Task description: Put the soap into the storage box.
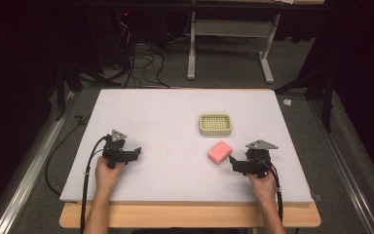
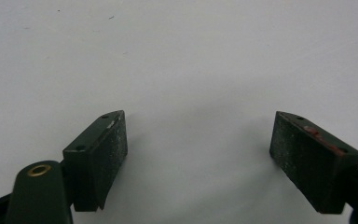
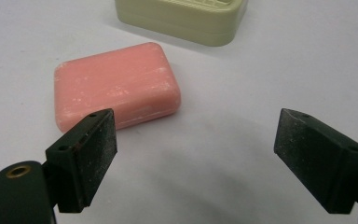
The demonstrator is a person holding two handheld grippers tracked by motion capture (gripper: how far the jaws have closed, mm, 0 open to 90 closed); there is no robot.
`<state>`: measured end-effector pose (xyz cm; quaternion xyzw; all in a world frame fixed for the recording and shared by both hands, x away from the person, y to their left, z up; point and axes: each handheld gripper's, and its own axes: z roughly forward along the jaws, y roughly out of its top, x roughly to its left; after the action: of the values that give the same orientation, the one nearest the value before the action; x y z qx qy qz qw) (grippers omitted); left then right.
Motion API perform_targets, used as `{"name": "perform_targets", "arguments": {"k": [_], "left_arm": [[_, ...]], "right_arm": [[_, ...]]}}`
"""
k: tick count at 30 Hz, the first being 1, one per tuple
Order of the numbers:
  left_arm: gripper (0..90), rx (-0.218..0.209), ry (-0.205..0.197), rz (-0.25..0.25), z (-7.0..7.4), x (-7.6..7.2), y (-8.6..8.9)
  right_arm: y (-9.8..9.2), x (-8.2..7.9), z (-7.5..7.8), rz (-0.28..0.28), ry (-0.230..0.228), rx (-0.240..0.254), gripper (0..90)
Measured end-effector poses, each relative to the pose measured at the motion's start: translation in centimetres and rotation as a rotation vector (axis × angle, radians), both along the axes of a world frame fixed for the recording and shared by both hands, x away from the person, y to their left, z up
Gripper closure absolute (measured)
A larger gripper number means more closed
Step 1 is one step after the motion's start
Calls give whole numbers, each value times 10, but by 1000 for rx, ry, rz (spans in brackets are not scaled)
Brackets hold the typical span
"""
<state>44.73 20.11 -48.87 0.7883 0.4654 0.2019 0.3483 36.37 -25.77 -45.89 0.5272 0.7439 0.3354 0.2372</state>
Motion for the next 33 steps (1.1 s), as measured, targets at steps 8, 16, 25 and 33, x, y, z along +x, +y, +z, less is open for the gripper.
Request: {"name": "perform_targets", "arguments": {"k": [8,16,25,33], "left_arm": [[193,0,0,0,0,0,0],[193,0,0,0,0,0,0],[193,0,0,0,0,0,0],[193,0,0,0,0,0,0]], "right_arm": [[6,-1,1,15,-6,-7,138],[15,1,3,51,-18,-22,137],[26,5,5,86,-23,-30,134],[33,9,8,113,-43,-35,134]]}}
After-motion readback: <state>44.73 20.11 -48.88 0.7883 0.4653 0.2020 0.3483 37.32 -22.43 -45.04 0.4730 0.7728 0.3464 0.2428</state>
